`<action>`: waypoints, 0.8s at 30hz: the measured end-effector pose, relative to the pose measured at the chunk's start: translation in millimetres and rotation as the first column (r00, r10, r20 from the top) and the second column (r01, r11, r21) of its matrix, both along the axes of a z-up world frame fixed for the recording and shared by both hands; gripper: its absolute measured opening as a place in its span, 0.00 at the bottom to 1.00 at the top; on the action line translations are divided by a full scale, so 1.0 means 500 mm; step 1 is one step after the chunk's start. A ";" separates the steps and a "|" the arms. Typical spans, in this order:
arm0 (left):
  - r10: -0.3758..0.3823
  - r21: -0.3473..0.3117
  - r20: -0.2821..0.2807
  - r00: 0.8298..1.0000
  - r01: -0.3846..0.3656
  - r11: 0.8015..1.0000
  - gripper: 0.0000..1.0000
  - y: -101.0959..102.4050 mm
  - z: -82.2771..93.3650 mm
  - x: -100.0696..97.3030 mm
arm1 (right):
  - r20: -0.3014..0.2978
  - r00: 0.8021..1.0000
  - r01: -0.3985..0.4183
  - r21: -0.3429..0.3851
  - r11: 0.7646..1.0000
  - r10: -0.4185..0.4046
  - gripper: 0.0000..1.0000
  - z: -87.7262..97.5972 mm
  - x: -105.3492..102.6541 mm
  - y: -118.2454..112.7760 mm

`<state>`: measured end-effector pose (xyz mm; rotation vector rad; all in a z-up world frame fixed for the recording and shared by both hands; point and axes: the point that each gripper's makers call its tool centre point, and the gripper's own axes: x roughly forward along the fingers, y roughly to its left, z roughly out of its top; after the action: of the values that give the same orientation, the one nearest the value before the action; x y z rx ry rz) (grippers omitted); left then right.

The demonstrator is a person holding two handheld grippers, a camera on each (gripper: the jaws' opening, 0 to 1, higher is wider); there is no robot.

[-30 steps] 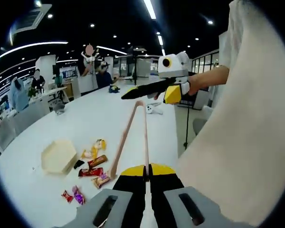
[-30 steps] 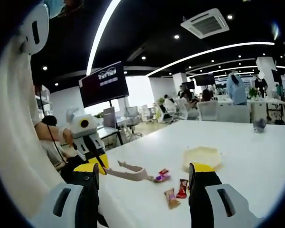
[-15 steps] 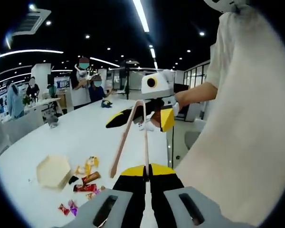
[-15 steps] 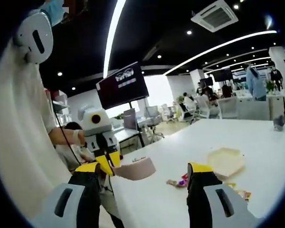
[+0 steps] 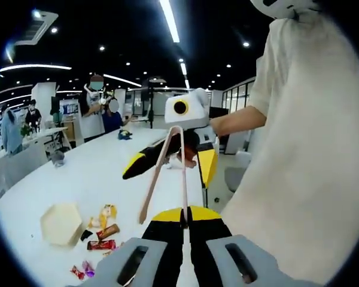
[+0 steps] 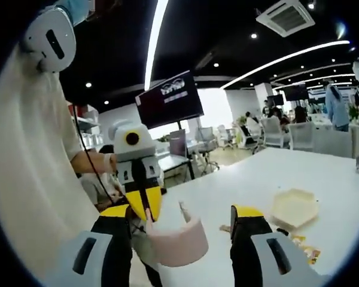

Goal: Place the target food into the container with the food tongs after gripping and lifting it, then release it inside without dropping or visibly crushing the food.

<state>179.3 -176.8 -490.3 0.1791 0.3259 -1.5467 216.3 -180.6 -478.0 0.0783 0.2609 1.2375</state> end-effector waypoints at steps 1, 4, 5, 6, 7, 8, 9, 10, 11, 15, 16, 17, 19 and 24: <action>-0.006 -0.001 0.001 1.000 0.006 1.000 0.00 -0.001 0.002 -0.001 | 0.005 1.000 -0.007 -0.002 1.000 0.007 0.62 0.001 -0.002 0.002; -0.020 0.004 -0.001 1.000 0.020 1.000 0.00 -0.003 0.003 -0.005 | 0.013 1.000 -0.017 -0.004 1.000 0.017 0.58 0.004 -0.005 0.006; -0.028 0.010 -0.002 1.000 0.028 1.000 0.00 -0.003 0.002 -0.008 | 0.021 0.999 -0.024 -0.010 1.000 0.024 0.57 0.005 -0.007 0.009; -0.034 0.015 -0.005 0.999 0.034 0.999 0.00 -0.003 0.000 -0.010 | 0.024 0.999 -0.027 -0.013 1.000 0.028 0.57 0.005 -0.008 0.011; -0.042 0.022 -0.004 0.999 0.042 0.999 0.00 -0.003 -0.002 -0.012 | 0.029 0.999 -0.034 -0.016 0.999 0.034 0.57 0.006 -0.009 0.012; -0.044 0.024 -0.005 0.999 0.045 0.999 0.00 -0.003 -0.002 -0.013 | 0.031 0.999 -0.039 -0.019 0.999 0.040 0.56 0.006 -0.011 0.014; -0.049 0.031 -0.005 0.999 0.049 0.998 0.00 -0.002 -0.003 -0.014 | 0.034 0.998 -0.044 -0.024 0.999 0.045 0.55 0.005 -0.013 0.015; -0.056 0.033 -0.009 0.998 0.056 0.998 0.00 -0.002 -0.004 -0.017 | 0.039 0.998 -0.048 -0.029 0.998 0.049 0.54 0.005 -0.014 0.016; -0.057 0.034 -0.009 0.998 0.057 0.998 0.00 -0.002 -0.004 -0.017 | 0.045 0.998 -0.052 -0.034 0.998 0.053 0.53 0.005 -0.016 0.017; -0.068 0.030 -0.017 0.998 0.069 0.997 0.00 -0.003 0.001 -0.022 | 0.072 0.993 -0.087 -0.075 0.993 0.092 0.44 0.001 -0.028 0.023; -0.069 0.032 -0.018 0.997 0.069 0.997 0.00 -0.003 0.001 -0.022 | 0.072 0.993 -0.086 -0.072 0.994 0.091 0.43 0.004 -0.030 0.024; -0.071 0.031 -0.020 0.997 0.072 0.997 0.00 -0.003 0.003 -0.023 | 0.072 0.993 -0.094 -0.071 0.993 0.099 0.41 0.006 -0.033 0.026; -0.073 0.028 -0.023 0.997 0.073 0.997 0.00 -0.003 0.004 -0.023 | 0.073 0.991 -0.104 -0.072 0.992 0.110 0.38 0.007 -0.037 0.027; -0.085 0.040 -0.026 0.996 0.086 0.995 0.00 -0.001 0.002 -0.027 | 0.072 0.987 -0.136 -0.089 0.987 0.143 0.32 0.005 -0.051 0.034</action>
<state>165.8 -177.1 -489.5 0.2090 0.3739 -1.6286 190.6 -163.7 -475.3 -0.0620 0.2537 1.3640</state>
